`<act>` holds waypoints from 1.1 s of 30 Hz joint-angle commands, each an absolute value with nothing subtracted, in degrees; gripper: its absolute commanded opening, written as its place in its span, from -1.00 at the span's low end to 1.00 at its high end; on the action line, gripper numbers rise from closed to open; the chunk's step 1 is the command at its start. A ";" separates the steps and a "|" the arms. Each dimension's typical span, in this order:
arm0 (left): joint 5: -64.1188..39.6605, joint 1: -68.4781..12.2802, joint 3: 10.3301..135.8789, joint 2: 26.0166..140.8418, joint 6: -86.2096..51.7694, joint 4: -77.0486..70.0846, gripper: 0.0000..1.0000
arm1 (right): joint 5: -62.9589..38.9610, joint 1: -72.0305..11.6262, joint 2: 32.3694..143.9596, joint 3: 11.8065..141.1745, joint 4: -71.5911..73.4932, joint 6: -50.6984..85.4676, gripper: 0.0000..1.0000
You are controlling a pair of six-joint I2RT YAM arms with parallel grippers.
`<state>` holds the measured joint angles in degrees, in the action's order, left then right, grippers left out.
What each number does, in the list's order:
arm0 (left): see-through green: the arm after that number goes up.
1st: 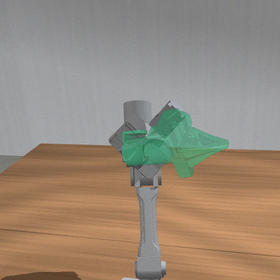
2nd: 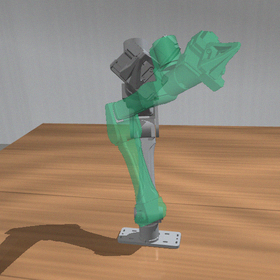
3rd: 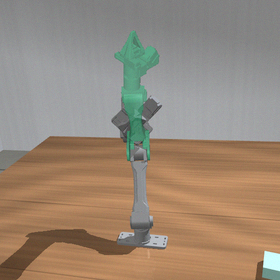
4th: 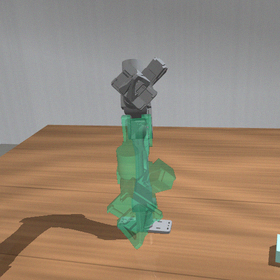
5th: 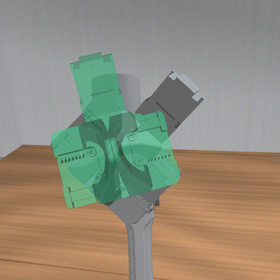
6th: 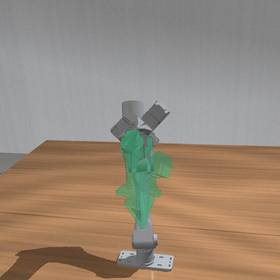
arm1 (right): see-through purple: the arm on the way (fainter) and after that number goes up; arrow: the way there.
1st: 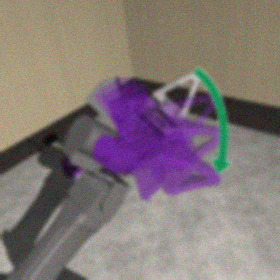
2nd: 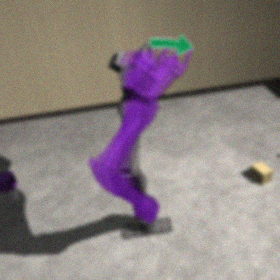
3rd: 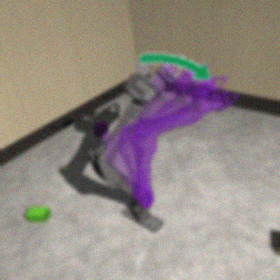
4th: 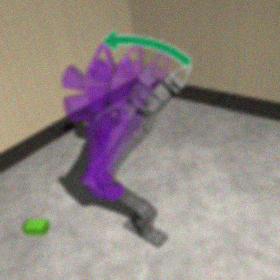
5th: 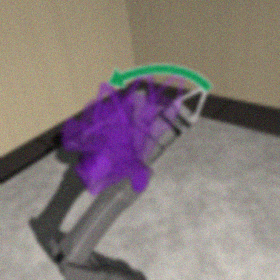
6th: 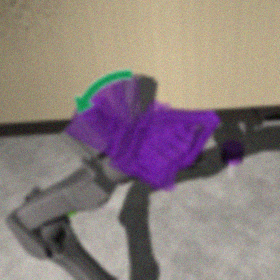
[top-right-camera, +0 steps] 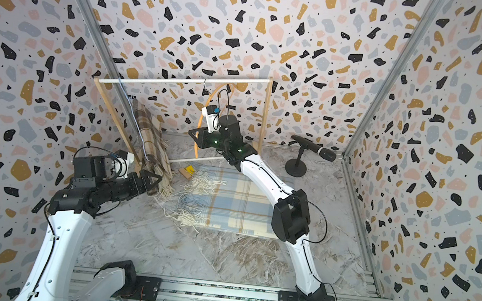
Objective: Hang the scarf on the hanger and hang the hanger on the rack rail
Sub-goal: Pick up the hanger from the clothesline.
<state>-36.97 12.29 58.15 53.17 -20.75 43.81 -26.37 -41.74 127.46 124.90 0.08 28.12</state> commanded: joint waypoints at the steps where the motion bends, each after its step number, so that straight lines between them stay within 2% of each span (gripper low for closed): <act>1: -36.80 12.13 60.38 53.10 -19.30 44.26 0.61 | -27.37 -41.92 121.88 127.27 -0.95 23.31 -1.00; 8: -36.66 12.13 60.51 53.26 -18.94 44.72 0.60 | -26.50 -42.61 118.98 123.26 -4.49 19.58 -1.00; 13: -35.75 12.13 61.95 53.63 -17.20 46.74 0.59 | -23.59 -43.22 114.29 113.15 -0.28 18.07 -1.00; 20: -34.18 10.73 66.56 54.58 -13.84 50.90 0.57 | -21.48 -43.54 107.71 100.66 -1.64 12.40 -1.00; 27: -32.24 -1.10 74.76 59.09 -12.86 54.80 0.56 | -13.94 -43.73 96.31 79.55 -4.00 3.69 -1.00; 33: -34.43 -11.11 78.75 64.74 -17.71 48.34 0.56 | -8.10 -43.85 86.54 65.84 -7.00 -1.08 -1.00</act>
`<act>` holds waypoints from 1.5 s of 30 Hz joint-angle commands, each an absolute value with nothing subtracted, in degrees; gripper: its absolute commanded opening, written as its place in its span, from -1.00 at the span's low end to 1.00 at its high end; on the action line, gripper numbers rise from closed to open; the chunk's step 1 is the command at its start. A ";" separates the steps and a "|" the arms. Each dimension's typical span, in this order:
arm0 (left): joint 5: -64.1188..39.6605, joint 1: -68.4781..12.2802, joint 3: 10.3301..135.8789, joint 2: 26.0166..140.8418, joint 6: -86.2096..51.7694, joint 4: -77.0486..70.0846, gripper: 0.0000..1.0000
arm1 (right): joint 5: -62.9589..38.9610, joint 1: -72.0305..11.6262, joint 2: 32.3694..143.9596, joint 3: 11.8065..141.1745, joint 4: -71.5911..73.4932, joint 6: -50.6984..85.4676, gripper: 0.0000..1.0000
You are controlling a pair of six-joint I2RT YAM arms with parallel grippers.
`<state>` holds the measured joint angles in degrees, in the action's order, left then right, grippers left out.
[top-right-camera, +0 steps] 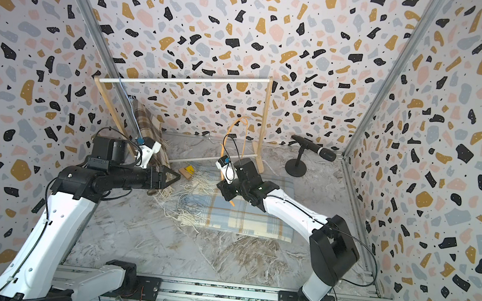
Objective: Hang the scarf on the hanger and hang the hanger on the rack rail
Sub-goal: Pick up the hanger from the clothesline.
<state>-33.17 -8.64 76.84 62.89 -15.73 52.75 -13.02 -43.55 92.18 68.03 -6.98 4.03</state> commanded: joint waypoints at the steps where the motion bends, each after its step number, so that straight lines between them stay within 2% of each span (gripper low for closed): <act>1: -34.69 -12.72 79.66 65.83 -18.05 47.29 0.56 | -7.36 -43.86 84.93 63.93 -7.35 -1.82 -1.00; 8: -37.14 -21.11 88.86 78.44 -16.83 46.84 0.49 | -2.22 -44.68 75.64 54.60 -9.19 -4.94 -1.00; 16: -39.80 -25.10 94.34 87.38 -18.27 44.39 0.41 | 3.93 -47.71 71.90 52.71 -12.75 -6.85 -1.00; 22: -38.22 -26.43 95.45 90.95 -18.17 44.71 0.14 | 5.48 -48.93 70.64 52.23 -12.66 -6.35 -1.00; 28: -36.97 -26.72 95.24 92.03 -17.60 45.35 -0.26 | 5.94 -49.19 70.05 52.03 -12.39 -5.72 -1.00; 33: -35.70 -26.72 94.97 92.28 -17.38 45.04 -0.47 | 6.16 -49.37 70.27 51.94 -12.30 -5.96 -1.00; 37: -34.61 -26.72 94.88 92.83 -17.23 44.57 -0.48 | 6.44 -49.46 70.25 51.44 -12.35 -5.79 -1.00; 45: -30.10 -26.73 94.15 93.32 -16.64 44.75 -0.33 | 8.12 -49.56 69.23 49.62 -11.46 -4.82 -1.00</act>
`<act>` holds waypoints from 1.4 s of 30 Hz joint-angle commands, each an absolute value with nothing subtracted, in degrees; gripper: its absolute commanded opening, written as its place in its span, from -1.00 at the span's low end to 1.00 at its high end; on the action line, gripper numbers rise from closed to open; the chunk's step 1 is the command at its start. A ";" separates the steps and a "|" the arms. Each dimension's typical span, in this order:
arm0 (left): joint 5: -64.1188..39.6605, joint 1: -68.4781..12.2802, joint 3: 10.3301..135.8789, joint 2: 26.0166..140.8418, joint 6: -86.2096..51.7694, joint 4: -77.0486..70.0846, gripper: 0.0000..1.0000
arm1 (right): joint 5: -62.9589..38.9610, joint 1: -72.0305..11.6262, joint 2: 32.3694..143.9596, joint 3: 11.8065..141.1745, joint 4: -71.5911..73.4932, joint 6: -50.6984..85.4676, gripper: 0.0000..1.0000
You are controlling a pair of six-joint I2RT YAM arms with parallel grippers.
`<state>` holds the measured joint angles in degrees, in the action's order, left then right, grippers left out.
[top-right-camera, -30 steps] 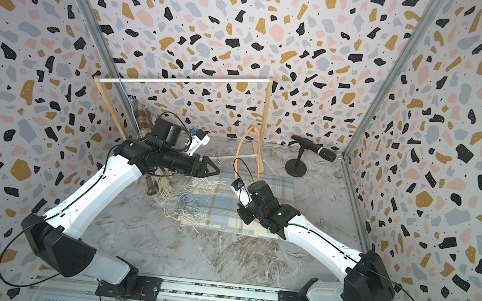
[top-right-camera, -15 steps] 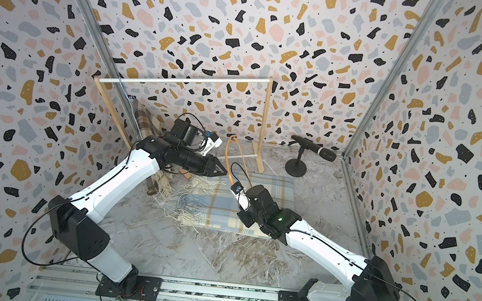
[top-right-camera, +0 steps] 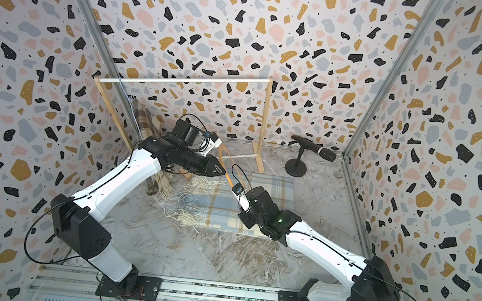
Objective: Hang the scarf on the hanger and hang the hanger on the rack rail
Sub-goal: Pick up the hanger from the clothesline.
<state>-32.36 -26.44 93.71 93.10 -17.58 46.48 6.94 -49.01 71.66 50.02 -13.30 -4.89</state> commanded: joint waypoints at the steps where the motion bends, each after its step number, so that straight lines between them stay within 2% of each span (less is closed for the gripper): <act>1: -29.78 -26.72 94.13 93.48 -16.54 44.74 -0.33 | 8.32 -49.52 69.18 49.43 -11.50 -4.95 -1.00; 4: -28.70 -26.72 94.60 94.06 -16.39 45.20 -0.35 | 9.09 -49.65 69.17 49.21 -11.80 -5.53 -1.00; 10: -29.54 -26.72 94.81 94.35 -16.30 45.60 -0.55 | 9.37 -49.74 69.04 48.74 -11.43 -5.16 -1.00; 14: -30.55 -26.72 94.21 94.16 -16.33 45.79 -0.82 | 9.90 -49.74 69.41 48.95 -11.23 -4.77 -1.00; 18: -29.74 -26.72 93.61 93.69 -15.46 46.34 -0.99 | 10.81 -49.73 69.69 48.98 -11.88 -3.87 -1.00; 22: -28.57 -26.72 92.86 92.76 -13.84 47.34 -1.00 | 9.84 -49.66 69.63 49.50 -14.45 -2.85 -0.45; 31: -30.42 -26.57 87.19 89.54 -11.99 43.78 -1.00 | -2.13 -46.73 66.23 50.59 -21.45 -0.49 0.55; 37: -34.03 -26.07 83.32 89.32 -12.96 41.24 -1.00 | -10.07 -37.11 62.42 49.62 -23.45 6.46 0.88; 42: -34.48 -25.43 81.04 88.33 -14.65 39.28 -1.00 | -15.96 -24.57 63.45 48.17 -23.82 13.51 0.94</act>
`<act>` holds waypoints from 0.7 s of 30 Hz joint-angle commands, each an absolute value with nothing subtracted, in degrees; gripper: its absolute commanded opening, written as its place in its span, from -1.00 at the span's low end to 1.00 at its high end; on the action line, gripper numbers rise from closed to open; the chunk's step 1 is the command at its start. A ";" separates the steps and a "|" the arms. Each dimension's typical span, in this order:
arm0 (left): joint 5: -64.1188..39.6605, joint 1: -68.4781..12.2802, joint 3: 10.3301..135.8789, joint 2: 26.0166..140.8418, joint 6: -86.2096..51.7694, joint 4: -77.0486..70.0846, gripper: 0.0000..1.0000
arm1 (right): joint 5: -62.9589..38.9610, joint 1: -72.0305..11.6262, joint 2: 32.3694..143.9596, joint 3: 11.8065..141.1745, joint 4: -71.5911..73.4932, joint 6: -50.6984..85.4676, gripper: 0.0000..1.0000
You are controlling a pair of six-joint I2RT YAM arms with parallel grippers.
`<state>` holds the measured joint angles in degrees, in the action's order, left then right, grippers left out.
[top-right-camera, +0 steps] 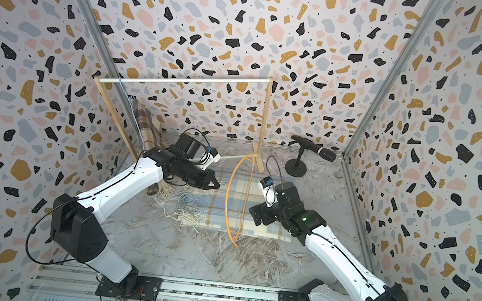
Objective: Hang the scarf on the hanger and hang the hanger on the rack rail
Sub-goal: Pick up the hanger from the clothesline, then hang the scarf on the hanger.
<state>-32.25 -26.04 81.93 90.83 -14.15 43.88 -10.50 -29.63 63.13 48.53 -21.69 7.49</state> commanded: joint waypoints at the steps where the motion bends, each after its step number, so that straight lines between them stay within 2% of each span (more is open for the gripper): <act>1: -34.71 -25.24 80.37 88.20 -15.21 38.35 -1.00 | -16.75 -21.96 64.30 47.82 -23.77 14.99 0.95; 6: -35.97 -24.52 79.07 89.05 -16.99 35.27 -1.00 | -16.76 -10.82 69.92 46.46 -23.60 20.36 0.99; 11: -35.51 -23.86 79.47 91.36 -16.62 35.03 -1.00 | -17.85 -3.03 75.87 43.31 -18.47 25.53 0.99; 21: -36.96 -19.08 82.75 97.06 -13.00 40.93 -1.00 | -27.94 2.15 84.29 38.30 -10.17 31.92 0.88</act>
<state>-35.55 -20.29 79.75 96.71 -15.59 39.88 -24.23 1.30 83.70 39.57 -12.82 29.21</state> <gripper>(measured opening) 0.050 0.942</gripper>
